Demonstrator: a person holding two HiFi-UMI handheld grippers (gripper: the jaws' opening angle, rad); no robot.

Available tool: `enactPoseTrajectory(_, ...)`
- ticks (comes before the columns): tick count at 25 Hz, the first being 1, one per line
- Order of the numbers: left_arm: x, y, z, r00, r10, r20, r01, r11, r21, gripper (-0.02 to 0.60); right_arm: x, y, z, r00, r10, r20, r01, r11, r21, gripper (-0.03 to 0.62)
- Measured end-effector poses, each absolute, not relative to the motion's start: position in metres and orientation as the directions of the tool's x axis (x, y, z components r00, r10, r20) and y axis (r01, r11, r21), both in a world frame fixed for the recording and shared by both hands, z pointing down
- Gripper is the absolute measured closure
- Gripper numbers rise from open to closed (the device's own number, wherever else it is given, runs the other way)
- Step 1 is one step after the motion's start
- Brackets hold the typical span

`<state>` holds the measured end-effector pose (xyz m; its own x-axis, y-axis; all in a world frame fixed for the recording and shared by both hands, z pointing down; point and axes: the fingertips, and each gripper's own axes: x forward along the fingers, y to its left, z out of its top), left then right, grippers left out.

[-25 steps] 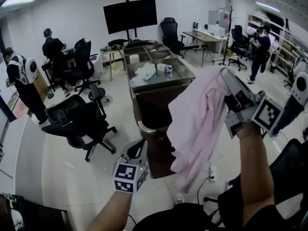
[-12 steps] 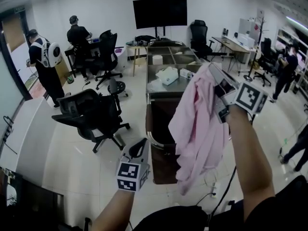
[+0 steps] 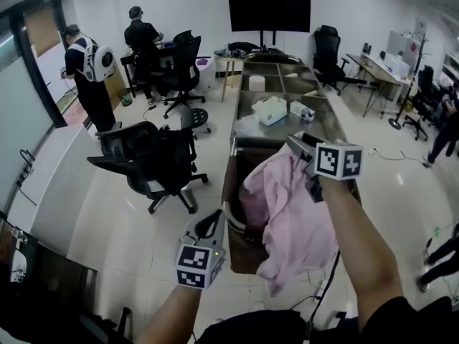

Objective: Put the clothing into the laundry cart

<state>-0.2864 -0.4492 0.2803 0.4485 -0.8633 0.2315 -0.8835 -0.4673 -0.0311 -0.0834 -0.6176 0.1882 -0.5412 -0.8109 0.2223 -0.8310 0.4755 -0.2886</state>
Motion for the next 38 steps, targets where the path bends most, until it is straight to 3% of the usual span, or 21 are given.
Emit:
enactPoseTrajectory(1, -0.285, -0.451, 0.281, 0.447, -0.864, 0.233, -0.884, -0.466, -0.032, 0.583, -0.085, -0.618, 0.195, -0.546, -0.802, 0.245, -0.832, 0.483, -0.273, 0.291)
enactPoseTrajectory(2, -0.282, -0.452, 0.281, 0.446, -0.864, 0.234, -0.884, -0.466, -0.033, 0.583, -0.085, -0.617, 0.198, -0.552, -0.795, 0.25, -0.829, 0.493, -0.262, 0.275)
enactPoseTrajectory(16, -0.253, -0.45, 0.278, 0.518, -0.822, 0.238, -0.845, -0.535, -0.009, 0.583, -0.068, -0.577, 0.194, -0.579, -0.787, 0.213, -0.805, 0.511, -0.301, 0.278)
enactPoseTrajectory(38, -0.269, -0.355, 0.278, 0.722, -0.659, 0.209, -0.672, -0.741, -0.014, 0.583, -0.05, -0.382, 0.183, -0.342, -0.925, 0.166, -0.91, 0.281, -0.305, 0.315)
